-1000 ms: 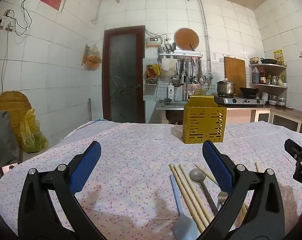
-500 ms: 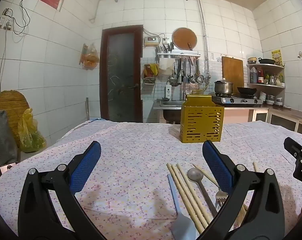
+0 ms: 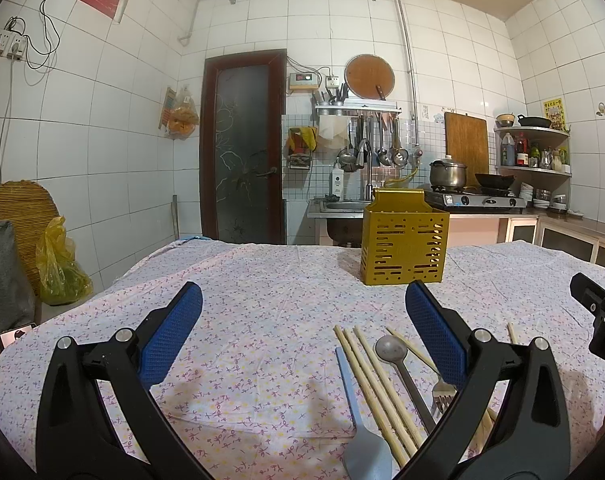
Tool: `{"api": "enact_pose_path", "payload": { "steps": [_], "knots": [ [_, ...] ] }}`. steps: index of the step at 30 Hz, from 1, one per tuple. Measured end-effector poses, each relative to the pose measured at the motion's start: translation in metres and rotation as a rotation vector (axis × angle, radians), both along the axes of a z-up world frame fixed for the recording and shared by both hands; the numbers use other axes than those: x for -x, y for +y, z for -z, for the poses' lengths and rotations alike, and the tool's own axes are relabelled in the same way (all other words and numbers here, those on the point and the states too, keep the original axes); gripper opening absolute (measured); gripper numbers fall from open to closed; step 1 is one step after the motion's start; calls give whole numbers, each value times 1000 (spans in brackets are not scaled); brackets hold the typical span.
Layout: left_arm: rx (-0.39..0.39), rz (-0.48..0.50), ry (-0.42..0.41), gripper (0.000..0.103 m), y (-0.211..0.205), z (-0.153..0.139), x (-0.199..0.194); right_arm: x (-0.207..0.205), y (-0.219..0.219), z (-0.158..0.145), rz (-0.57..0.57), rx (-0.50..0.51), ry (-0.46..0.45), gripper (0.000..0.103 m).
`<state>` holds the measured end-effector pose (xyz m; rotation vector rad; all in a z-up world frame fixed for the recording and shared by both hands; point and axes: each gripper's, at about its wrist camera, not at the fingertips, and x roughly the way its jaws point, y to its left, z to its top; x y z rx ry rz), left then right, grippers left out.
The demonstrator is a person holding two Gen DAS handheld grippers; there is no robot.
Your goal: Organize utensils
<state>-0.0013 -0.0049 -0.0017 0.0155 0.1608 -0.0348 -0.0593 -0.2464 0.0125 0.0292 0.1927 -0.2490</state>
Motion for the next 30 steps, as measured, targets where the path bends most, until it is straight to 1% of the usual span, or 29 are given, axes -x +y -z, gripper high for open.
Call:
{"api": "enact_pose_path", "payload": {
  "steps": [30],
  "knots": [
    [-1,1,2,98,1,0,0,1,-2,2,2,1,-2,99]
  ]
}}
